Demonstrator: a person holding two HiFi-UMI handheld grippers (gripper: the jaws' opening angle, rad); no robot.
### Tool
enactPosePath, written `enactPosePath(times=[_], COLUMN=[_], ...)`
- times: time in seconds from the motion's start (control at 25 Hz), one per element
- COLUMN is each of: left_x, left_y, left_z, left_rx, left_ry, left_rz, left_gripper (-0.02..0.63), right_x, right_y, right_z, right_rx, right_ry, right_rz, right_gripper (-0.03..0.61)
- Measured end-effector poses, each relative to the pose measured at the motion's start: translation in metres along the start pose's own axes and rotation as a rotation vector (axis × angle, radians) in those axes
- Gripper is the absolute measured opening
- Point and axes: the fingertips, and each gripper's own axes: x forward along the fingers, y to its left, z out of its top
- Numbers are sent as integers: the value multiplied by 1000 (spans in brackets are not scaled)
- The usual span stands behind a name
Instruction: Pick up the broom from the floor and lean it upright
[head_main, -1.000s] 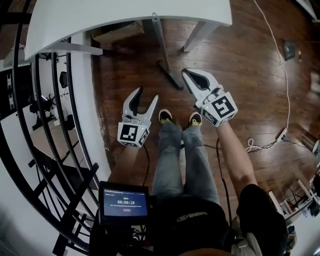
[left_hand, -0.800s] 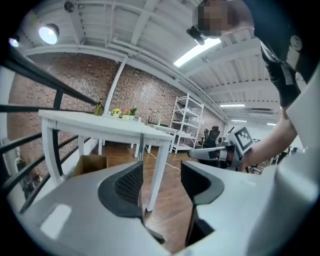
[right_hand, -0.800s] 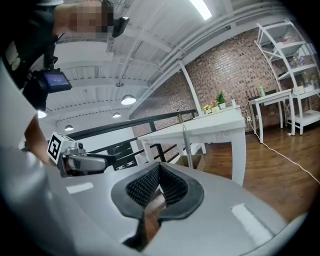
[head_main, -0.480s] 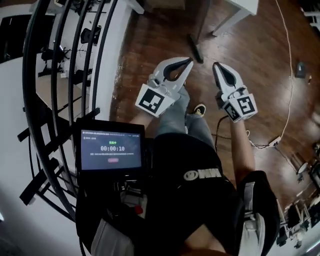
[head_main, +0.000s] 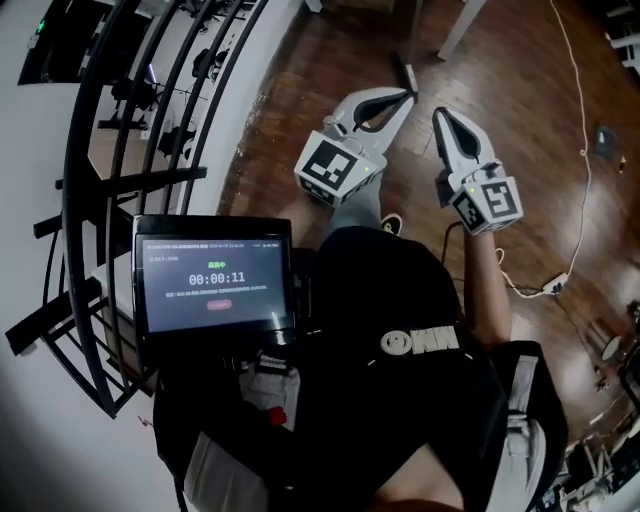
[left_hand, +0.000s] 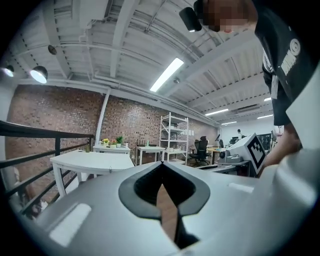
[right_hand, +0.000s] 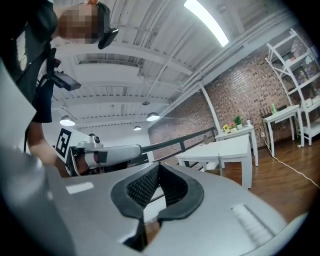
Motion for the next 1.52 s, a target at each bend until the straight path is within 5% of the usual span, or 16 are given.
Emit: enactPosePath(times=[0.28, 0.6, 1.52], left_x=[-127, -173, -165], left_y=[-137, -173, -175], left_z=[-6, 15, 15], left_rx=[-2, 33, 14], left_ry=[15, -31, -77], left_rz=[-11, -32, -18], left_gripper=[17, 18, 17], right_x=[-126, -144, -145], right_y=[136, 209, 205], right_z=[-31, -10, -1], right_rx=[-12, -54, -102], right_ry=[-16, -82, -140], right_rz=[2, 31, 8], right_gripper=[3, 3, 2])
